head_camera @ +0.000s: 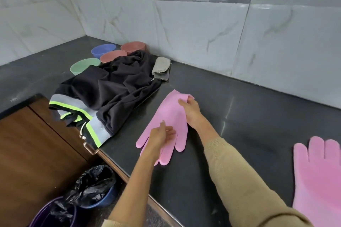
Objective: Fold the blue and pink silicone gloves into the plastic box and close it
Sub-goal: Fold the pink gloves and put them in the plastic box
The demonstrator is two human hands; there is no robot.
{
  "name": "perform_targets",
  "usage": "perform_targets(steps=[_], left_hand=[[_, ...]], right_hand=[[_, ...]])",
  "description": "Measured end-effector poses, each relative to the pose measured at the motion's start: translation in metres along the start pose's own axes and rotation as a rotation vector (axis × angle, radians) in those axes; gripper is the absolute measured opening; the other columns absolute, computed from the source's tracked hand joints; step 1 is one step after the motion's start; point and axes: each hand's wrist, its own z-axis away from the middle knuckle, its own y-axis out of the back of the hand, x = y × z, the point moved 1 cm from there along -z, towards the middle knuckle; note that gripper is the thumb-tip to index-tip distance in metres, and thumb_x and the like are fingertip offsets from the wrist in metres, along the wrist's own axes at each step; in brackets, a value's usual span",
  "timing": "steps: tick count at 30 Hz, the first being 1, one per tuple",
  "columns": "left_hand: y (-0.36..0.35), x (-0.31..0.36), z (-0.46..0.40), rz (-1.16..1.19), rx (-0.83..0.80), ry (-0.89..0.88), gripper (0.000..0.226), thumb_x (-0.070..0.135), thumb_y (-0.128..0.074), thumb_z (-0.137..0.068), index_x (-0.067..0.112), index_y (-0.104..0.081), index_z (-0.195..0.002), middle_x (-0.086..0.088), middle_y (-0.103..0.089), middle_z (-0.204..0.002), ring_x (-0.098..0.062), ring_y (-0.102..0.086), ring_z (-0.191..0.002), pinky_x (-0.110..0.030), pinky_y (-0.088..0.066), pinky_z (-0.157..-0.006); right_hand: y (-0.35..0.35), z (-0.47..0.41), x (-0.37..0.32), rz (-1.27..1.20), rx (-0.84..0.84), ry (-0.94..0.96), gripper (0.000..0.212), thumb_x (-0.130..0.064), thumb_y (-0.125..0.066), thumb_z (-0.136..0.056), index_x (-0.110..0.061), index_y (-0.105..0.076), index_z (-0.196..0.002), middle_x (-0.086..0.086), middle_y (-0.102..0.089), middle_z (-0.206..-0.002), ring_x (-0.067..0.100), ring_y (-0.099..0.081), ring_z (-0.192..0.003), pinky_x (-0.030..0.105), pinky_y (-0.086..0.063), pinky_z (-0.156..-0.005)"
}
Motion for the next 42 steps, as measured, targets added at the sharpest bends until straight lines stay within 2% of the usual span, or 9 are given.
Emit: perform_targets(steps=[5,14,18,22,25,26,30,35,42], left_hand=[[-0.025,0.034,0.007,0.449,-0.257,0.268,0.075,0.060,-0.023,-0.094,-0.006,-0.047,-0.122,-0.028,-0.059,-0.118,-0.037,-0.063,-0.099,-0.042,-0.053,-0.076],[-0.121,0.094,0.034,0.843,-0.802,0.467,0.075,0.053,-0.038,-0.092,-0.008,-0.040,-0.135,-0.038,-0.047,-0.132,-0.051,-0.047,-0.122,-0.056,-0.036,-0.106],[-0.164,0.100,0.046,0.769,-0.896,0.457,0.059,0.044,-0.039,-0.094,-0.007,-0.042,-0.123,-0.035,-0.057,-0.116,-0.052,-0.061,-0.092,-0.067,-0.048,-0.080],[-0.185,0.072,0.069,0.653,-1.007,0.630,0.040,0.031,-0.052,-0.082,0.011,-0.046,-0.117,-0.025,-0.067,-0.094,-0.047,-0.068,-0.073,-0.044,-0.056,-0.075],[-0.207,0.036,0.076,0.037,-1.079,0.133,0.039,0.029,-0.054,-0.076,0.004,-0.073,-0.100,0.033,-0.066,-0.075,-0.009,-0.063,-0.108,-0.011,-0.023,-0.091],[-0.210,0.022,0.067,0.010,-0.955,0.114,0.039,0.019,-0.055,-0.079,-0.004,-0.067,-0.108,0.036,-0.063,-0.086,-0.022,-0.053,-0.122,-0.012,-0.017,-0.095],[-0.179,-0.026,0.042,-0.040,-0.730,0.339,0.048,0.013,-0.054,-0.088,-0.006,-0.048,-0.131,-0.020,-0.064,-0.112,-0.038,-0.059,-0.103,-0.049,-0.045,-0.096],[-0.175,-0.026,0.031,-0.060,-0.656,0.129,0.033,0.000,-0.048,-0.091,0.006,-0.057,-0.122,-0.019,-0.066,-0.108,-0.033,-0.062,-0.093,-0.043,-0.051,-0.079],[-0.186,-0.027,0.034,-0.115,-0.518,-0.047,0.023,0.000,-0.050,-0.093,0.009,-0.059,-0.112,-0.009,-0.066,-0.102,-0.026,-0.063,-0.091,-0.036,-0.052,-0.072]], right_hand=[[0.032,0.020,-0.030,-0.044,-0.100,0.090,0.049,-0.024,-0.050,-0.096,-0.008,-0.037,-0.140,0.011,-0.047,-0.139,0.026,-0.047,-0.126,0.042,-0.039,-0.108],[0.133,0.114,-0.109,0.021,-0.225,0.357,0.028,-0.033,-0.048,-0.096,-0.017,-0.061,-0.116,0.004,-0.066,-0.117,0.022,-0.061,-0.112,0.036,-0.049,-0.099],[0.174,0.166,-0.109,0.231,-0.267,0.366,0.035,-0.031,-0.047,-0.095,-0.003,-0.058,-0.114,0.001,-0.072,-0.094,0.014,-0.066,-0.087,0.024,-0.051,-0.082],[0.207,0.199,-0.067,0.393,-0.274,0.205,0.020,-0.012,-0.043,-0.098,-0.015,-0.063,-0.095,-0.020,-0.069,-0.083,-0.004,-0.060,-0.084,0.013,-0.042,-0.086],[0.219,0.212,-0.023,0.446,-0.355,0.016,0.024,-0.001,-0.044,-0.097,-0.011,-0.063,-0.087,-0.025,-0.067,-0.069,-0.011,-0.058,-0.072,0.006,-0.043,-0.078],[0.221,0.215,-0.008,0.471,-0.391,-0.040,0.020,0.002,-0.046,-0.095,-0.003,-0.065,-0.091,-0.024,-0.068,-0.071,-0.011,-0.059,-0.072,0.005,-0.044,-0.077],[0.222,0.228,0.027,0.497,-0.450,-0.077,0.044,0.023,-0.045,-0.076,0.014,-0.056,-0.117,0.015,-0.063,-0.123,0.012,-0.057,-0.118,0.016,-0.040,-0.103],[0.228,0.235,0.035,0.402,0.016,-0.054,0.035,0.004,-0.054,-0.078,-0.019,-0.070,-0.097,-0.006,-0.071,-0.101,0.008,-0.065,-0.101,0.021,-0.051,-0.084],[0.214,0.226,0.047,0.469,0.775,-0.043,0.011,-0.010,-0.061,-0.085,-0.003,-0.060,-0.094,0.014,-0.067,-0.086,0.031,-0.066,-0.073,0.045,-0.057,-0.074]])
